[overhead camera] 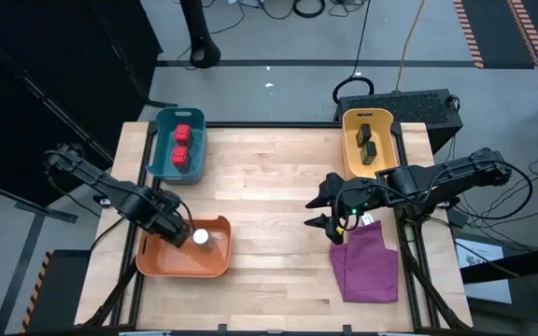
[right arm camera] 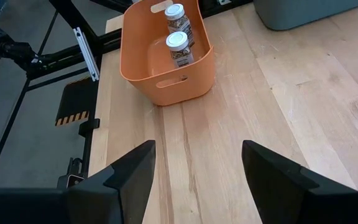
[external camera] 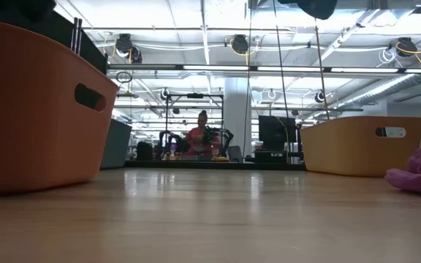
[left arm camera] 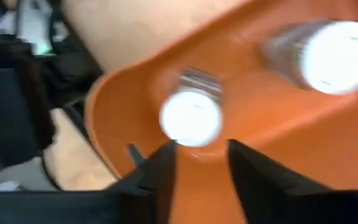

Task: Sort spices by type
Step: Put the white seasoning bottle into the orange bin, then return to Home Position

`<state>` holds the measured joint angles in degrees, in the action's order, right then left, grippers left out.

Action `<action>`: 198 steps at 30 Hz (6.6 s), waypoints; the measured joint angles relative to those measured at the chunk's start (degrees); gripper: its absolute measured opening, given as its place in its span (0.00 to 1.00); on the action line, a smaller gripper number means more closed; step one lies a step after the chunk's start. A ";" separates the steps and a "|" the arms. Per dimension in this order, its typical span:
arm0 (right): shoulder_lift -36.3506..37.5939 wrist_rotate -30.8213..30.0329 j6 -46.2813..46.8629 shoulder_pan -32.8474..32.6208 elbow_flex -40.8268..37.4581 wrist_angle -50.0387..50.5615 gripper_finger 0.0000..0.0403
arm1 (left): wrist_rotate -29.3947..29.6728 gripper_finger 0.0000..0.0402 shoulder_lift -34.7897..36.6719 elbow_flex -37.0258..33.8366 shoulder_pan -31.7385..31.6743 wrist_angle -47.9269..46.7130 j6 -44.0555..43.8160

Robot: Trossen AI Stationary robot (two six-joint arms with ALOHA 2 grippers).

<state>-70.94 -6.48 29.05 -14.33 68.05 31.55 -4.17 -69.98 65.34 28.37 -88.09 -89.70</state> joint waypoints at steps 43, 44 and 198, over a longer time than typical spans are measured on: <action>-0.02 0.00 0.49 0.02 0.00 -0.02 0.55 | 0.84 0.01 -1.91 -2.30 0.06 4.07 12.34; 0.00 0.00 0.49 0.02 0.00 0.00 0.55 | -0.57 0.01 -1.89 -0.67 0.98 4.32 12.94; 69.75 25.58 -32.28 22.12 -67.30 -43.76 0.55 | -8.28 0.04 69.93 -64.93 -32.68 96.33 88.94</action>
<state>-1.19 19.10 -3.24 7.79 0.75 -12.20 -12.45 -0.05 0.40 -4.32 8.24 -0.76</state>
